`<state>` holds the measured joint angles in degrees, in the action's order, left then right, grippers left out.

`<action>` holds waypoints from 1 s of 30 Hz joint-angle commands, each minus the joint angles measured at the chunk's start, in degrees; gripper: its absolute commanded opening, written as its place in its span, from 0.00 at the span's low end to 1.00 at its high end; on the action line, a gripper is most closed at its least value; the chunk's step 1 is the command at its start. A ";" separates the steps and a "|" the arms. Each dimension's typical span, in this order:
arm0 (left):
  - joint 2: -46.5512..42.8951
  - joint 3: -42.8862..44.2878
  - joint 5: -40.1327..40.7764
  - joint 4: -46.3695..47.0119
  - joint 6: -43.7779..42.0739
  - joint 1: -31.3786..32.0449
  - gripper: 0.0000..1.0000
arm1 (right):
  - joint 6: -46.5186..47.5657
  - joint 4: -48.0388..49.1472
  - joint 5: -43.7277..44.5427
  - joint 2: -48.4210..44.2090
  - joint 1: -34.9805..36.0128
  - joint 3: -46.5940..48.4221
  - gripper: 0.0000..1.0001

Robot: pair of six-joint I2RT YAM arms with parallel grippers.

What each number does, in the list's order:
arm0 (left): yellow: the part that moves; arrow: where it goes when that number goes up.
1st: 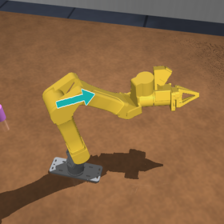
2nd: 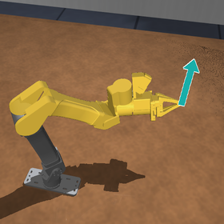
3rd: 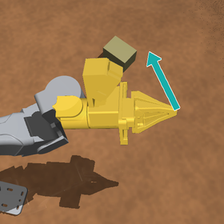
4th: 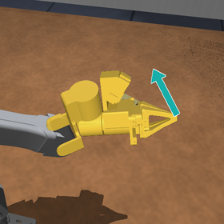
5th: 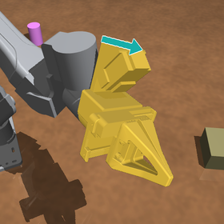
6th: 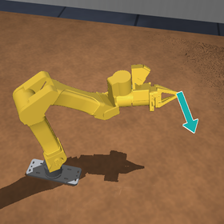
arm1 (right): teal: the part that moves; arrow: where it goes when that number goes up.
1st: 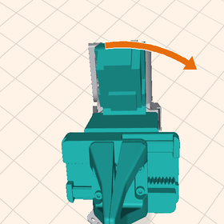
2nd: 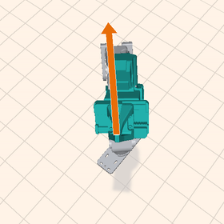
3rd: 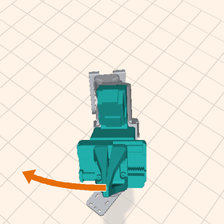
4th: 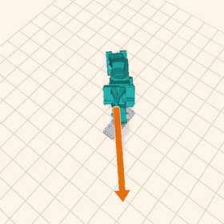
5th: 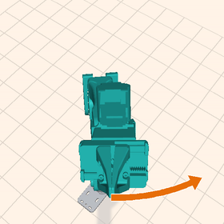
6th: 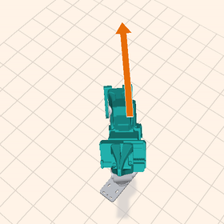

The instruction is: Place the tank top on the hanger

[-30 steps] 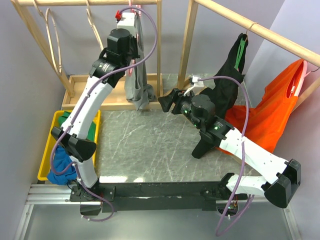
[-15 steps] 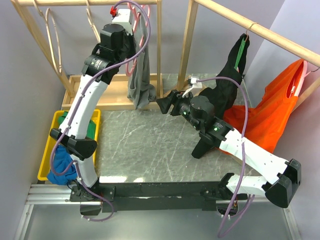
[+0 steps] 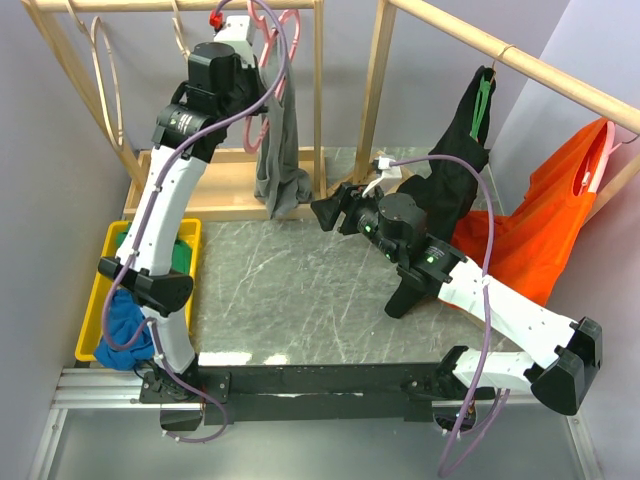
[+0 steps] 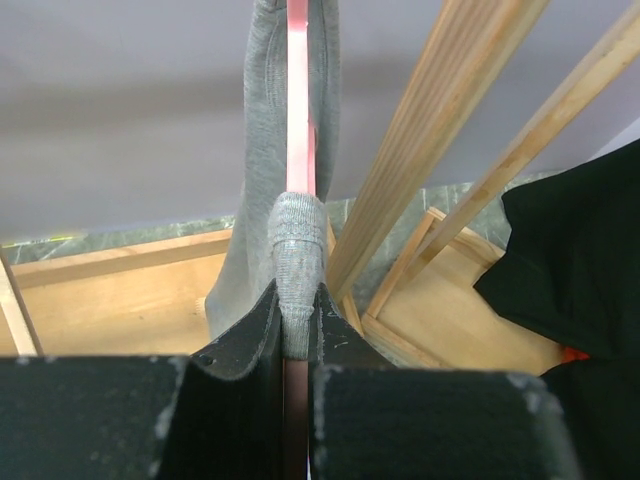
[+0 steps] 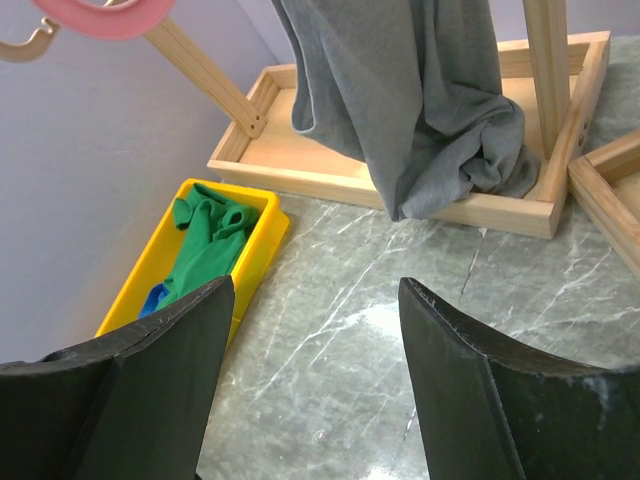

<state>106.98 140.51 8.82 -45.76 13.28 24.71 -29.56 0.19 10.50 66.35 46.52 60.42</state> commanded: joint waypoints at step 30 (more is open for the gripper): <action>-2.82 -0.58 -14.97 7.79 6.32 -4.85 0.45 | -0.15 0.25 1.10 0.01 1.20 2.68 0.77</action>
<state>109.36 140.46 -5.21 -42.50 19.40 19.97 -30.15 -0.51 11.11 66.72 47.13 60.73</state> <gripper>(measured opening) 0.380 0.758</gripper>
